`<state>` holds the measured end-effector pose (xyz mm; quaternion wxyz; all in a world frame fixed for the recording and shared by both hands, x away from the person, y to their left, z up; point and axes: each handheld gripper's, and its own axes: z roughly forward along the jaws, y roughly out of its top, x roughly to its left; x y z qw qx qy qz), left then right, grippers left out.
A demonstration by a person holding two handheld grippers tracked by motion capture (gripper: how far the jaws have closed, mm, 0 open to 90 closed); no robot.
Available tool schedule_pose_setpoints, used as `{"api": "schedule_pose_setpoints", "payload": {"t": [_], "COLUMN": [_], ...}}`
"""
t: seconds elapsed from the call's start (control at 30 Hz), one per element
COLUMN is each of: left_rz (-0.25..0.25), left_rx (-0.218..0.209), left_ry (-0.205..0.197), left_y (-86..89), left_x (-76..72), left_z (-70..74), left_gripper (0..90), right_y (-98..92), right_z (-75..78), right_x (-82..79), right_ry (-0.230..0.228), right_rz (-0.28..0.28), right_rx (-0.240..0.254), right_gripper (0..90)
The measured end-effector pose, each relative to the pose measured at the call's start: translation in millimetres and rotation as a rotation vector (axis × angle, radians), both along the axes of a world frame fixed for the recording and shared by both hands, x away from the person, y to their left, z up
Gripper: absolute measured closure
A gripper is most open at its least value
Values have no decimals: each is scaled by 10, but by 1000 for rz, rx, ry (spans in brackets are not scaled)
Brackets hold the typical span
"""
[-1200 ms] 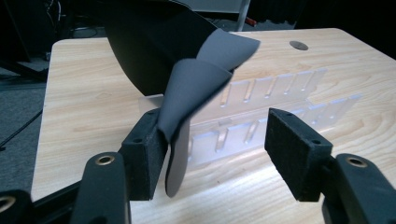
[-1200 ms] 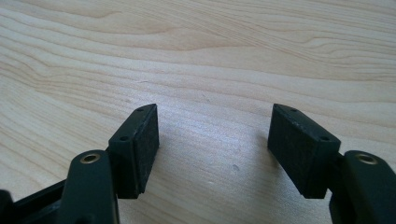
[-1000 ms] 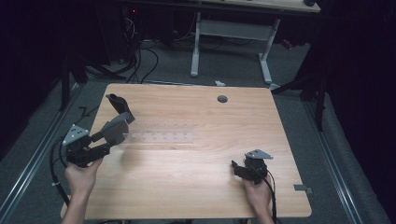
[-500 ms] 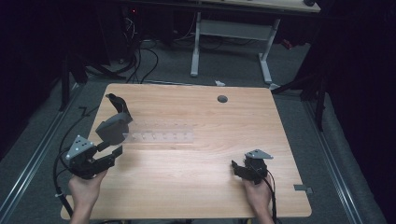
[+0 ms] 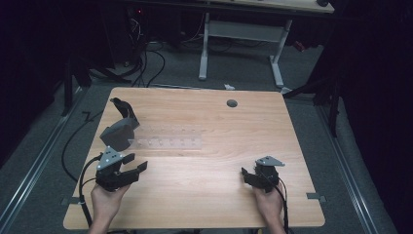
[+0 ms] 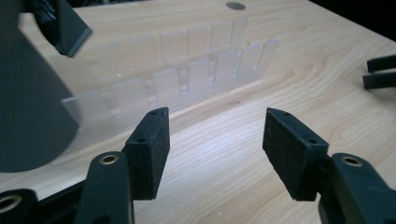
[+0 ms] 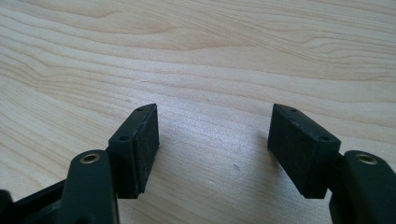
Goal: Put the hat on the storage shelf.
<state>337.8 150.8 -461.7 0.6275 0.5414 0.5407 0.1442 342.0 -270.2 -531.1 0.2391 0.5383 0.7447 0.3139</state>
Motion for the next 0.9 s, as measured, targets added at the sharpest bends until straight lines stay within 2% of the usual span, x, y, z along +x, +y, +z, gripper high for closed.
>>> {"api": "schedule_pose_setpoints", "payload": {"t": [0.2, 0.47, 0.6, 0.67, 0.7, 0.8, 0.9], "left_rz": [-34, -30, -10, 1, -1, 4, 12], "left_rx": [28, 141, 172, 196, 224, 190, 190], "left_ry": [42, 88, 101, 109, 113, 81, 82], "left_y": [-196, -427, -471, -495, -512, -512, -512], "left_x": [75, 215, 274, 296, 305, 291, 286], "left_z": [-204, -580, -701, -750, -795, -847, -847], "left_gripper": [415, 405, 399, 386, 380, 337, 336], "right_y": [0, -1, 0, -1, 0, 0, 2], "right_z": [0, 0, 1, 0, 1, 0, 0], "right_x": [-2, -2, -3, -3, -3, -4, -6], "right_ry": [0, 0, 1, 0, 1, 1, 2], "right_rz": [0, 1, 1, 1, 1, 2, 1], "right_rx": [0, 0, 1, 0, 1, 1, 2], "right_gripper": [341, 340, 340, 339, 339, 338, 338]}}
